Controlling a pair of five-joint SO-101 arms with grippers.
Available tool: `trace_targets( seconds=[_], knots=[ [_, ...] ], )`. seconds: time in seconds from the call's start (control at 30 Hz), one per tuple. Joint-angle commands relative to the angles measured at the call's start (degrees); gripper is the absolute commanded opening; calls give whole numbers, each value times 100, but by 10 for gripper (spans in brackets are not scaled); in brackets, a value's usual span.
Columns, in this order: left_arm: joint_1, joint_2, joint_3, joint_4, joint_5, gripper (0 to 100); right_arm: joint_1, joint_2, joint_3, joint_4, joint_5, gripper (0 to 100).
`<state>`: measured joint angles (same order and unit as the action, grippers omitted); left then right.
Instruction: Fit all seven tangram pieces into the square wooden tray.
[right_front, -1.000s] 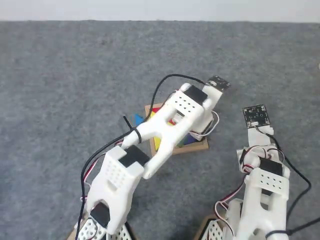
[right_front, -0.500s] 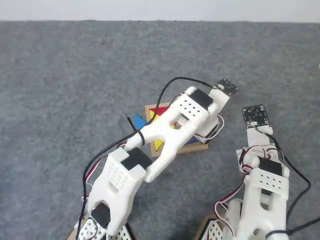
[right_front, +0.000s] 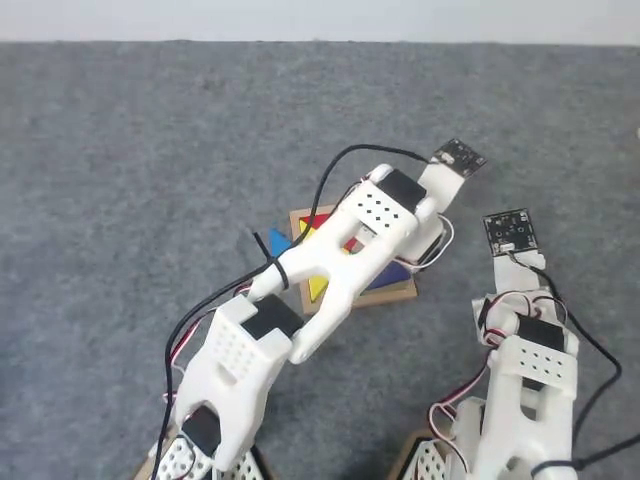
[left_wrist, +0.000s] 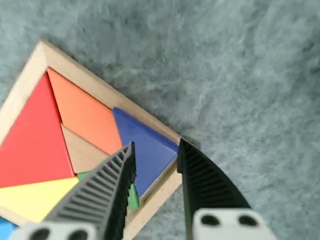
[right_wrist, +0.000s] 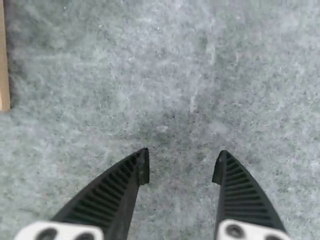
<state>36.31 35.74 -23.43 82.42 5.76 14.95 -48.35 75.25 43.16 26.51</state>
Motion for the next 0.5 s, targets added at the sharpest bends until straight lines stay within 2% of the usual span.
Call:
trace_targets(
  seconds=[0.0, 0.23, 0.47],
  knots=[
    [35, -211, -338, -114, 9, 137, -48, -163, -264, -66, -62, 226],
    [-167, 378, -277, -378, -26, 137, -48, -163, -264, -66, -62, 226],
    [-334, 527, -277, -18, -35, 137, -207, -163, -264, -75, -62, 226]
  ],
)
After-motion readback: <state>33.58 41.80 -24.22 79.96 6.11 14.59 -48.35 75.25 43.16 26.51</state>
